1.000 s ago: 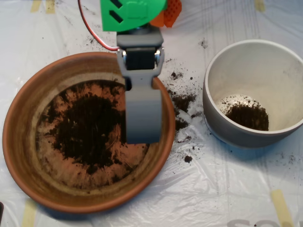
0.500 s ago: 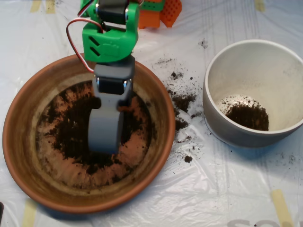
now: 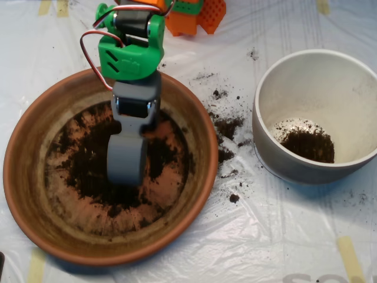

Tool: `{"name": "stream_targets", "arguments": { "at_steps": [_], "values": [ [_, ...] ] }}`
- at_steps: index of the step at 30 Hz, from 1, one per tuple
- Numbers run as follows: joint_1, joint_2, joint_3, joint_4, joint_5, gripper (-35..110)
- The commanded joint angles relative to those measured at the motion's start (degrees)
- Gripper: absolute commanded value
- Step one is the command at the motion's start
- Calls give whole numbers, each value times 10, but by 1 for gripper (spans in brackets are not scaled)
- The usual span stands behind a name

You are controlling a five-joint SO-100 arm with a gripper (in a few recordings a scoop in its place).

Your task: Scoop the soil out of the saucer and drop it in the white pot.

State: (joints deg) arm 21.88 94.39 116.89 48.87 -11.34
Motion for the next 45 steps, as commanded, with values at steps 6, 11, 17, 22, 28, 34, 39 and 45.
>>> {"name": "stream_targets", "arguments": {
  "at_steps": [6, 11, 17, 22, 28, 34, 39, 45],
  "values": [
    [40, 38, -3, 27, -14, 55],
    [53, -23, -43, 42, -18, 59],
    [59, -143, -141, 95, -22, 62],
    [62, -186, -188, 105, -27, 60],
    [60, -207, -206, 114, -41, 55],
    [64, -217, -210, 126, -48, 51],
    [70, -243, -230, 149, -53, 49],
    [76, -248, -229, 156, -67, 42]
  ]
}}
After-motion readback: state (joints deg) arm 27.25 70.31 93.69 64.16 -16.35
